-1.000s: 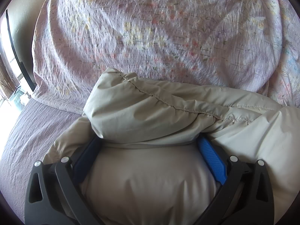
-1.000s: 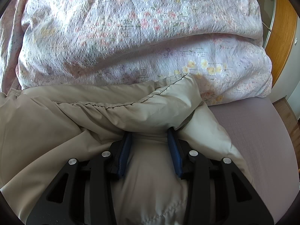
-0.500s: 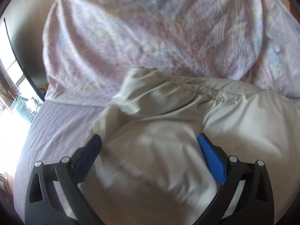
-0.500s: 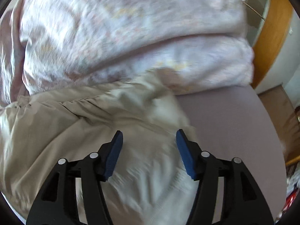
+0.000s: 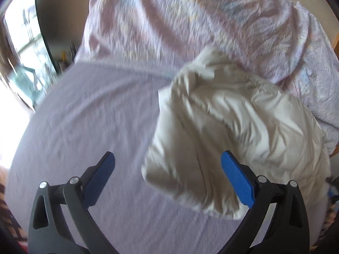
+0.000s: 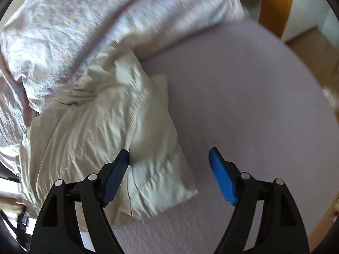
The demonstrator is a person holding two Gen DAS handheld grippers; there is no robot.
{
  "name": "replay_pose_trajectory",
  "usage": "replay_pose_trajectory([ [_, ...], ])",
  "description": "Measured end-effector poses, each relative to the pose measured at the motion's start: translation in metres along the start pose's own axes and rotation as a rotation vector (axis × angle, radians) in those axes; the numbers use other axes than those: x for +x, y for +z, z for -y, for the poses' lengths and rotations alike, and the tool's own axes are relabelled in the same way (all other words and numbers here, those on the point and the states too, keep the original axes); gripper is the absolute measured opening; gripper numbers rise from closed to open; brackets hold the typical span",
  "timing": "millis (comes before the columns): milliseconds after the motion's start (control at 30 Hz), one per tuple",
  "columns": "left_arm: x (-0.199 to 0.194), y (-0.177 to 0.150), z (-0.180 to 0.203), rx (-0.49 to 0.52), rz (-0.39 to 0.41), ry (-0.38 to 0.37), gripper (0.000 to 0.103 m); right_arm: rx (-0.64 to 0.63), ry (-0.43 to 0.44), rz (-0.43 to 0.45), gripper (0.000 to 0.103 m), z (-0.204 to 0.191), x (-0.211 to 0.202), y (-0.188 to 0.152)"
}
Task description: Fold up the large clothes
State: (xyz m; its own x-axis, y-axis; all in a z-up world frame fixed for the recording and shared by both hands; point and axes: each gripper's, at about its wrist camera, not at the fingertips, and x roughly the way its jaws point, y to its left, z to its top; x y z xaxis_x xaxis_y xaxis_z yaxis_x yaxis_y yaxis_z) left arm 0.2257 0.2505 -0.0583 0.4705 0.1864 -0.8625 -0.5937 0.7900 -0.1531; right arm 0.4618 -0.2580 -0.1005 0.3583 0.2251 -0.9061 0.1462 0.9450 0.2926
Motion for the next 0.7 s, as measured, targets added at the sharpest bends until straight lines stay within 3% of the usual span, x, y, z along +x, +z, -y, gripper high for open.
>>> replay_pose_trajectory([
  [167,0.018,-0.024,-0.003,-0.077,-0.086,-0.047,0.084,0.177,0.121,-0.089,0.082,0.022,0.021,-0.006],
  [267,0.027,-0.024,-0.009,-0.189,-0.108,-0.096,0.079,0.278,0.194,-0.129,0.080,0.030,0.034,-0.012],
  [333,0.031,-0.022,-0.012,-0.237,-0.113,-0.125,0.071,0.318,0.225,-0.119,0.060,0.030,0.037,-0.018],
  [400,0.031,-0.020,-0.010,-0.255,-0.103,-0.146,0.056,0.334,0.228,-0.096,0.049,0.025,0.034,-0.024],
  [500,0.024,-0.019,-0.004,-0.244,-0.076,-0.138,0.035,0.253,0.177,-0.045,0.032,0.007,0.021,-0.024],
  [600,0.016,-0.018,-0.004,-0.247,-0.054,-0.157,0.026,0.217,0.170,-0.002,0.025,-0.002,0.007,-0.029],
  [700,0.003,-0.020,-0.012,-0.235,-0.024,-0.186,0.023,0.198,0.195,0.022,0.023,-0.003,-0.004,-0.038],
])
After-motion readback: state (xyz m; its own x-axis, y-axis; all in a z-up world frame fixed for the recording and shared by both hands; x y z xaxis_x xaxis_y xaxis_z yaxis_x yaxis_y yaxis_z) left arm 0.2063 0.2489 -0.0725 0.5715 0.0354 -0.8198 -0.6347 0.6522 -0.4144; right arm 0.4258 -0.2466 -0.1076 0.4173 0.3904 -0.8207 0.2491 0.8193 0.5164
